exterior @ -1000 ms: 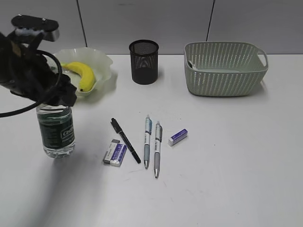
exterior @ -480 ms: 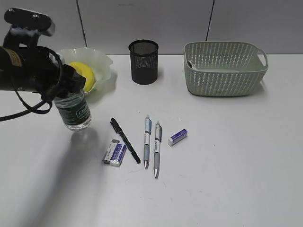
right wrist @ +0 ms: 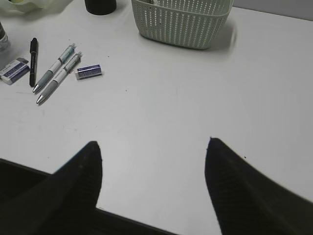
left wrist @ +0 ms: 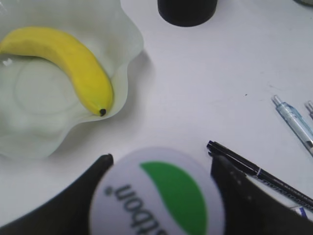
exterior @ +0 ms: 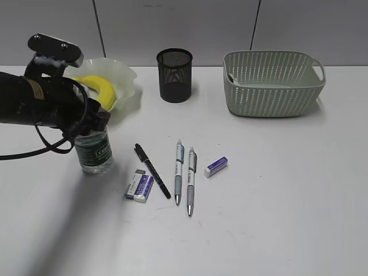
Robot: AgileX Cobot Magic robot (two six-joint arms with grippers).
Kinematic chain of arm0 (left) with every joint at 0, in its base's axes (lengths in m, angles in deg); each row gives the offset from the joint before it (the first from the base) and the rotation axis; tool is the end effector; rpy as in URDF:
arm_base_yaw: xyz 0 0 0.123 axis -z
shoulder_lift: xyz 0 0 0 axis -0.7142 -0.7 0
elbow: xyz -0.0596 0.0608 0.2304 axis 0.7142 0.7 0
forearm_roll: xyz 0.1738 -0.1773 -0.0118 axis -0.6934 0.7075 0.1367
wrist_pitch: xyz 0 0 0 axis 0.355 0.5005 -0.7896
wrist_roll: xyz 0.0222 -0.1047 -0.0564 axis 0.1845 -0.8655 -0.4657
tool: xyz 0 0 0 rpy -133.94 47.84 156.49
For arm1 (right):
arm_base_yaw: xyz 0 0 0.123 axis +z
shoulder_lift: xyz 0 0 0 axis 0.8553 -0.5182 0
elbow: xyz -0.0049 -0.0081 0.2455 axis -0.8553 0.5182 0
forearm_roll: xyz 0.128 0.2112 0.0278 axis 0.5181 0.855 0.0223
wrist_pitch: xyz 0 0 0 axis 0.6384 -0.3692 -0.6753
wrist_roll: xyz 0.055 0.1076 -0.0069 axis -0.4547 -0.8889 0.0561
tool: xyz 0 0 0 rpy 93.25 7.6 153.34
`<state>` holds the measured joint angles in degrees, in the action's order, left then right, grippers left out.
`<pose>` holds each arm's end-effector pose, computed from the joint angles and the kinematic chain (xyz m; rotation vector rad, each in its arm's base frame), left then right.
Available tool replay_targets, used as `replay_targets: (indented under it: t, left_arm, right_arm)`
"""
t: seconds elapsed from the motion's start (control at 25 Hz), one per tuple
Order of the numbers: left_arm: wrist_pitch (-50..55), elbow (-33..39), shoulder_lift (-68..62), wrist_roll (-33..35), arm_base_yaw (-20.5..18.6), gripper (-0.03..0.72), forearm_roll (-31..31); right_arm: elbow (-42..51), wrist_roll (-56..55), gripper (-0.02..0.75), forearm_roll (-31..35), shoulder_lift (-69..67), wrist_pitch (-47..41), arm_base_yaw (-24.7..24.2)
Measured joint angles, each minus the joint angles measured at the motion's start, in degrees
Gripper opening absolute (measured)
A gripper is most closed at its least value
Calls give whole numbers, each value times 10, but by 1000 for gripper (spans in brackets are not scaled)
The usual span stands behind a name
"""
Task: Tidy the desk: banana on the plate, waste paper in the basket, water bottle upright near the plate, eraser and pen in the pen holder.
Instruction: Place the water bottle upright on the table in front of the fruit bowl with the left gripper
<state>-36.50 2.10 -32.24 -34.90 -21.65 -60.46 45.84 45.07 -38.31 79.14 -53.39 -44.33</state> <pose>0.3097 -0.1374 0.1322 0.5342 2.2522 -0.1884 0.0541 0.0217 0.2679 -0.3466 1.9784 0.1896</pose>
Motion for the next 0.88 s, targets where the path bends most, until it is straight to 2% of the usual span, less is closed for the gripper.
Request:
replay_targets:
  t: [0.16,0.36,0.6,0.72,0.88]
  left_arm:
    - [0,0,0,0,0,457,1]
    - [22,0,17,0,0,564,8]
    - [50,0,95,0,0,582,10]
    - [107,0,152,0,0,582,10]
    - [239,0,241,0,0,581,10]
  right_arm:
    - [0,0,522,0,0,0,0]
    - [0,0,522,0,0,0,0]
    - [0,0,522,0,0,0,0]
    - [0,0,522,0,0,0,0]
    - [0,0,522,0,0,0,0]
